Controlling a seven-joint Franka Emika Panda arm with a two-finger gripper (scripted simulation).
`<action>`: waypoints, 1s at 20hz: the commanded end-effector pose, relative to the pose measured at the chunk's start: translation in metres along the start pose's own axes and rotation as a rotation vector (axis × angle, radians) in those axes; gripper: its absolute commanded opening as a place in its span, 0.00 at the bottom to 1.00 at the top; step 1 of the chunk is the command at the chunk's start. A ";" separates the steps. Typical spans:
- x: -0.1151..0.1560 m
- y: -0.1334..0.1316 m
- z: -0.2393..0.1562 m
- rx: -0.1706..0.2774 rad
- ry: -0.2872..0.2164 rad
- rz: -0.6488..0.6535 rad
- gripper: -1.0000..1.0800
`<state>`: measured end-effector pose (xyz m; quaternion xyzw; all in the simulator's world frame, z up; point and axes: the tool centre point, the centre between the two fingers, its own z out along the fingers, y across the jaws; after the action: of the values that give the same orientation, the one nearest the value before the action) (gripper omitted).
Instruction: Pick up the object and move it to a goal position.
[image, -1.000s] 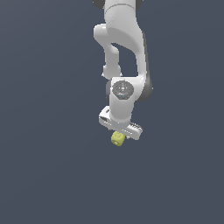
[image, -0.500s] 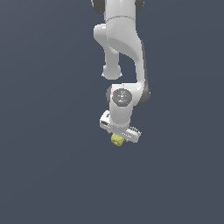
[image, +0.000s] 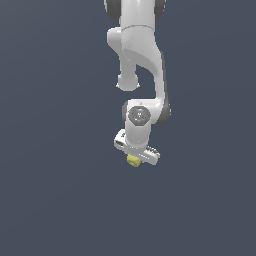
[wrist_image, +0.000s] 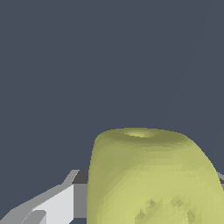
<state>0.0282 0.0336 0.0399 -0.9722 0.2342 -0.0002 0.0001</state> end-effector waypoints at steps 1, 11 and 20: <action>0.000 0.000 0.000 0.000 0.000 0.000 0.00; 0.000 0.000 -0.005 0.000 0.000 -0.001 0.00; 0.001 0.006 -0.052 0.000 0.000 -0.001 0.00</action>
<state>0.0265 0.0294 0.0800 -0.9723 0.2339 0.0007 0.0000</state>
